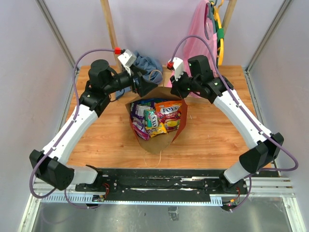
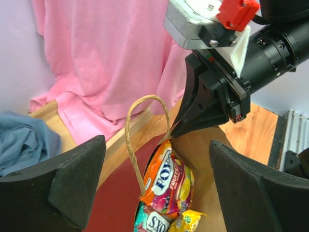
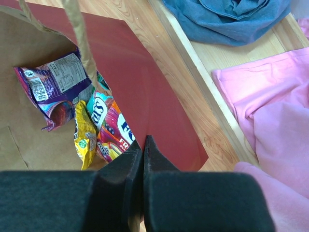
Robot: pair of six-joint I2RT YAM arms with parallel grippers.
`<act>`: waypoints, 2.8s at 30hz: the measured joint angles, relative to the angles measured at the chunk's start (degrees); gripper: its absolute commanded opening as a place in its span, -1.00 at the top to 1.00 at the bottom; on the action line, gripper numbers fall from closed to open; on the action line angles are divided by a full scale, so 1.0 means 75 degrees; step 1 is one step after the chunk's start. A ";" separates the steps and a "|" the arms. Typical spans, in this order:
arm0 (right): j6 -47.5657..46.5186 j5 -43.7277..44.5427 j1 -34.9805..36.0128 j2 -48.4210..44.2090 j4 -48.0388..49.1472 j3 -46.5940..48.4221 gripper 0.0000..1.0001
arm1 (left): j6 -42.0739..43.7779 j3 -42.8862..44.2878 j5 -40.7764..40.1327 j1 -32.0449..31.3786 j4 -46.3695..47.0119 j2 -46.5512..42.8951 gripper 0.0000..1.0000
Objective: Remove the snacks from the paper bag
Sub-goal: Adjust the paper bag at the center of the board.
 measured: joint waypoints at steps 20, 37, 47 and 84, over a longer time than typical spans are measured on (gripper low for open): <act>-0.0012 -0.0361 -0.0006 -0.0344 0.0230 -0.0070 -0.39 | 0.0988 0.2104 0.1445 0.0000 -0.1868 0.1276 0.99; 0.0976 -0.1105 -0.0003 -0.2384 0.1440 -0.2218 -0.96 | 0.1693 0.1300 0.1702 -0.0064 -0.2317 0.0962 0.99; 0.2101 -0.0440 0.0003 -0.4809 0.3142 -0.4663 -1.00 | -0.0055 -0.0143 0.0128 -0.0108 -0.1052 0.0434 -0.95; 0.2314 -0.0117 0.0003 -0.4969 0.3497 -0.4797 -0.97 | -0.0329 -0.0662 -0.3174 -0.0149 -0.0385 -0.3112 -0.99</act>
